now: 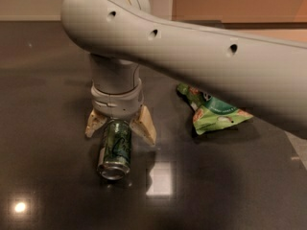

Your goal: Pick green can

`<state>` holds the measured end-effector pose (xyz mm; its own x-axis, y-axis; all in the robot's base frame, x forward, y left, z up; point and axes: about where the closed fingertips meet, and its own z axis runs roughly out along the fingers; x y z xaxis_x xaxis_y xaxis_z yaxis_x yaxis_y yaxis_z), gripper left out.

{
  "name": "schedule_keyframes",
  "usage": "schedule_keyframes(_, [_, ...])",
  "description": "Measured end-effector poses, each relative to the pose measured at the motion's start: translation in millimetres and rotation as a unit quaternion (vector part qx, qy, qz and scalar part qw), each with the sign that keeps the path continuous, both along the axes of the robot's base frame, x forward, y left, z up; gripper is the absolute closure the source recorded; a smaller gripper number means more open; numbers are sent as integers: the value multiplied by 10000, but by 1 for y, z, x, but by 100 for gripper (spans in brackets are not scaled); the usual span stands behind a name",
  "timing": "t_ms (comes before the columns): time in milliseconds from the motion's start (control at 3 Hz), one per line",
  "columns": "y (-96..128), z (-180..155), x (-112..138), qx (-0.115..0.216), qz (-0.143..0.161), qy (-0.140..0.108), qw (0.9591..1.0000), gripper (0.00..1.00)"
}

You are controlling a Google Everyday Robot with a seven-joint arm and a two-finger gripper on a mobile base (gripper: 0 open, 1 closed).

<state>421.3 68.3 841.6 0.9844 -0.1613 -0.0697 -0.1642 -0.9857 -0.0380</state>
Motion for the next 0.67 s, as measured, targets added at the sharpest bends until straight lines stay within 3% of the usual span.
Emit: schedule_keyframes(667, [1,-2,-6,-149,141,151,9997,64])
